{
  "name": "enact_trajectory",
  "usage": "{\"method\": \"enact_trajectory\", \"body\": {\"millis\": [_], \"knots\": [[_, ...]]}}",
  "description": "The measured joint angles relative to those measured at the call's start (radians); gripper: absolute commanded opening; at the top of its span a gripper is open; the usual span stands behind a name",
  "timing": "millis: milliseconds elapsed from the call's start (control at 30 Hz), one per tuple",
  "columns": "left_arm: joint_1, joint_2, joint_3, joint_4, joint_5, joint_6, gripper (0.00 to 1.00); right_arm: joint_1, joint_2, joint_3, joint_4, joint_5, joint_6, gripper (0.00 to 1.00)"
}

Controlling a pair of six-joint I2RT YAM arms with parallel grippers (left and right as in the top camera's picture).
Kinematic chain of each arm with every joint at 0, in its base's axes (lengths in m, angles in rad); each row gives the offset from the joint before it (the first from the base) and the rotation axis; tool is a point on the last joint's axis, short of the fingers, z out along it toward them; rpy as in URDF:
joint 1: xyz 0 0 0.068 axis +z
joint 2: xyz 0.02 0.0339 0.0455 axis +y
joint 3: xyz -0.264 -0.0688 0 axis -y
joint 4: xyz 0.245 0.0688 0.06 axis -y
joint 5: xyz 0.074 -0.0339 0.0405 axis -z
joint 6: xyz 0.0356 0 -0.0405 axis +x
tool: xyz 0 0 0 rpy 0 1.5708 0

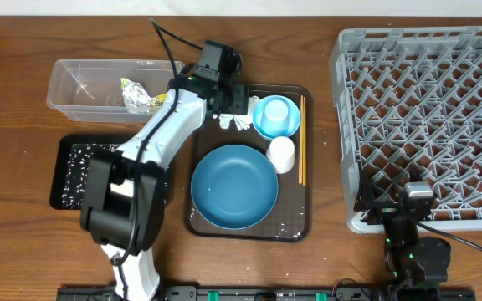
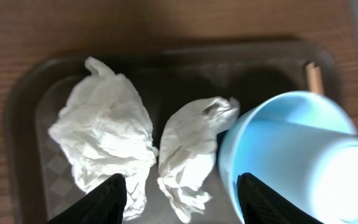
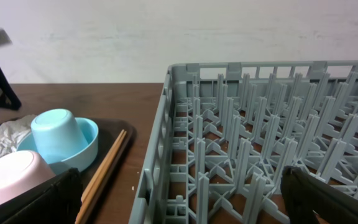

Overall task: Sort waste into correct bins and load items into the dishwasher rack
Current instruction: 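Return the left gripper to the brown tray and grasp the white tissue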

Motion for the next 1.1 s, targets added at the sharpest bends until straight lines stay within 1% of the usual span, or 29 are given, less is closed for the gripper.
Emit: {"method": "enact_trajectory", "body": {"millis": [233, 700, 733, 933, 967, 1100], "knots": [[0.000, 0.063, 0.000, 0.007, -0.003, 0.018, 0.59, 0.000, 0.000, 0.000, 0.000, 0.000, 0.000, 0.99], [-0.023, 0.102, 0.000, -0.004, -0.003, 0.030, 0.58, 0.000, 0.000, 0.000, 0.000, 0.000, 0.000, 0.99], [-0.029, 0.104, 0.000, -0.004, -0.003, 0.034, 0.56, 0.000, 0.000, 0.000, 0.000, 0.000, 0.000, 0.99], [-0.056, 0.104, 0.000, -0.004, -0.003, 0.061, 0.48, 0.000, 0.000, 0.000, 0.000, 0.000, 0.000, 0.99], [-0.058, 0.104, 0.000, -0.004, -0.003, 0.065, 0.45, 0.000, 0.000, 0.000, 0.000, 0.000, 0.000, 0.99], [-0.057, 0.104, 0.000, -0.003, -0.004, 0.069, 0.40, 0.000, 0.000, 0.000, 0.000, 0.000, 0.000, 0.99]]}}
